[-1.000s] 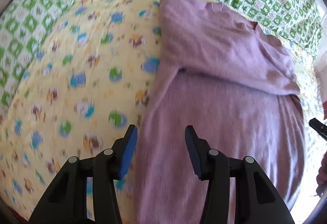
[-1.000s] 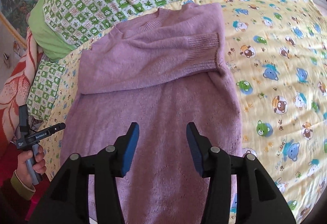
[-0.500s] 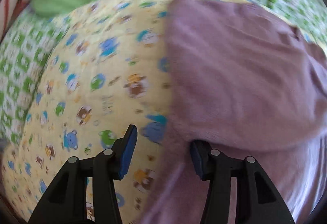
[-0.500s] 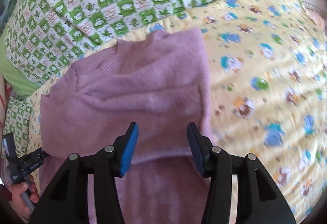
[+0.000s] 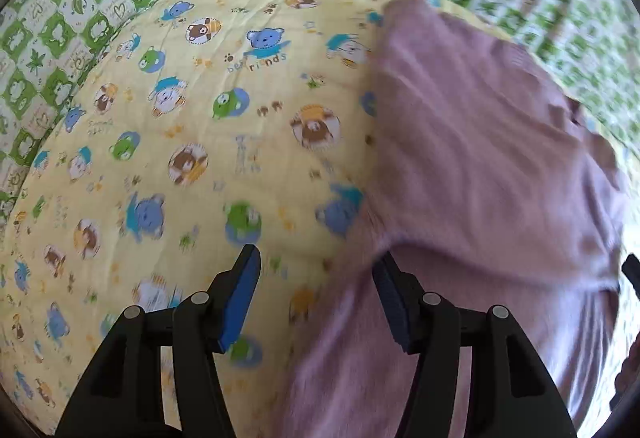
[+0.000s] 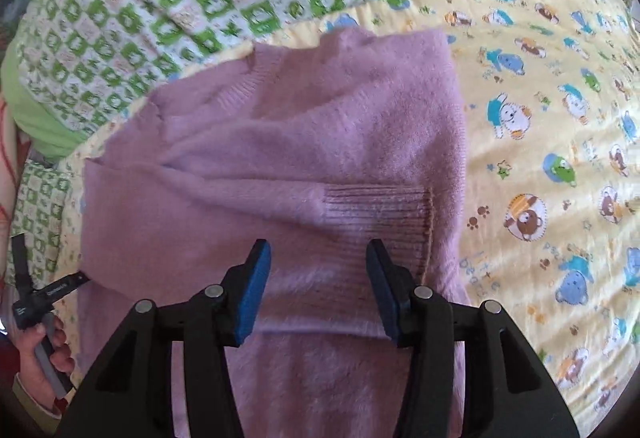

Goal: Fold small clothes
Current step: 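Move both open grippers to the ribbed hem of the folded sweater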

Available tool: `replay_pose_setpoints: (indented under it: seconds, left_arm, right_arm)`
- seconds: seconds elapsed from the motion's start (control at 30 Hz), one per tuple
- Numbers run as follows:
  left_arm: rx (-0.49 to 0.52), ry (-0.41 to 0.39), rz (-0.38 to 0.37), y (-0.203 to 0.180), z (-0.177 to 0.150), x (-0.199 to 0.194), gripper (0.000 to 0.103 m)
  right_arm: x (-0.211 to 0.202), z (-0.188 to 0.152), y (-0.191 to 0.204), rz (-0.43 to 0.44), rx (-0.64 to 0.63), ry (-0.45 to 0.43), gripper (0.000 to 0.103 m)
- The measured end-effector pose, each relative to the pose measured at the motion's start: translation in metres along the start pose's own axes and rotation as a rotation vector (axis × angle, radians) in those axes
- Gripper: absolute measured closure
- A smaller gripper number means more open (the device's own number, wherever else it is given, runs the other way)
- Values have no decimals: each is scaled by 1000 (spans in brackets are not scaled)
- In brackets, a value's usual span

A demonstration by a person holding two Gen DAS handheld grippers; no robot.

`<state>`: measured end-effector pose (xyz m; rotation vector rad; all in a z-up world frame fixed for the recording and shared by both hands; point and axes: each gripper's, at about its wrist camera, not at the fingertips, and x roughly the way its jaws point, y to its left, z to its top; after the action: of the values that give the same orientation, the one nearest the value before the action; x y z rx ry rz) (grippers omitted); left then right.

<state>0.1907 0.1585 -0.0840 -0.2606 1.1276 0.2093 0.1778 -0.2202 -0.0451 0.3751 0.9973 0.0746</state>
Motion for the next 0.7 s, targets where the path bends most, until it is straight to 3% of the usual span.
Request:
replay_pose_setpoints:
  seconds: [0.1,0.3,0.47,0.7]
  left_arm:
    - [24,22,-48,8,-24,-18,44]
    - [57,93,-83,24,-93,-48,34]
    - [56,150,-134,36,-158,-69,34]
    - [96,202,-180,36,-220,-87,32]
  right_arm:
    - [-30,-22,-7,16,5,-15,42]
    - [-78,-81,-25,-20,23,15,42]
    - [-110,-122,-32,-39,35,32,42]
    - [-140,-180,-43,-42,50,74,41]
